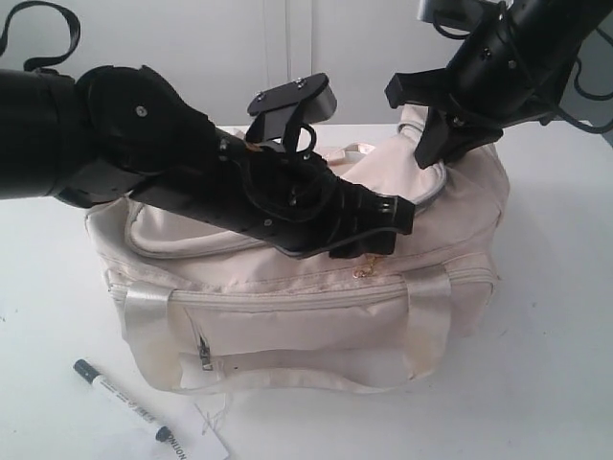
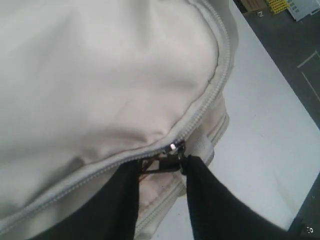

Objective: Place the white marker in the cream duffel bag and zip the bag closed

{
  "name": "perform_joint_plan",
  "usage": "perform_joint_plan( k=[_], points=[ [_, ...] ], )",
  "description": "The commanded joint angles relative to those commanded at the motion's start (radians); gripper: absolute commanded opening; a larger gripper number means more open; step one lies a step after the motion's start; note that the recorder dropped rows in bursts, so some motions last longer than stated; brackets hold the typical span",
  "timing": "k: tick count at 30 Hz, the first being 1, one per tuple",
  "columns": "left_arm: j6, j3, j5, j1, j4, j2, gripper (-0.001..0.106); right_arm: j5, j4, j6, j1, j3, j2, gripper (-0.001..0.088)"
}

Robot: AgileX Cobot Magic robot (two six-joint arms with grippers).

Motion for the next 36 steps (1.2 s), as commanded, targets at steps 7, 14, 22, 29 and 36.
perform_joint_plan(
  k=[7, 14, 22, 29, 36],
  points=[
    [0.105, 0.0, 0.0, 0.0, 0.151, -0.01, 0.0, -0.003, 0.0, 0.0, 0.0, 0.0, 0.0, 0.0],
    [0.102, 0.0, 0.008, 0.0, 0.261, -0.02, 0.0, -0.015, -0.002, 0.0, 0.0, 0.0, 0.0, 0.0],
    [0.102, 0.0, 0.042, 0.0, 0.364, -0.02, 0.0, -0.028, -0.051, 0.0, 0.0, 0.0, 0.0, 0.0],
    [0.102, 0.0, 0.096, 0.0, 0.5, -0.02, 0.0, -0.04, -0.057, 0.0, 0.0, 0.0, 0.0, 0.0],
    [0.102, 0.0, 0.125, 0.0, 0.517, -0.02, 0.0, -0.049, -0.078, 0.002, -0.002, 0.0, 0.0, 0.0]
  ],
)
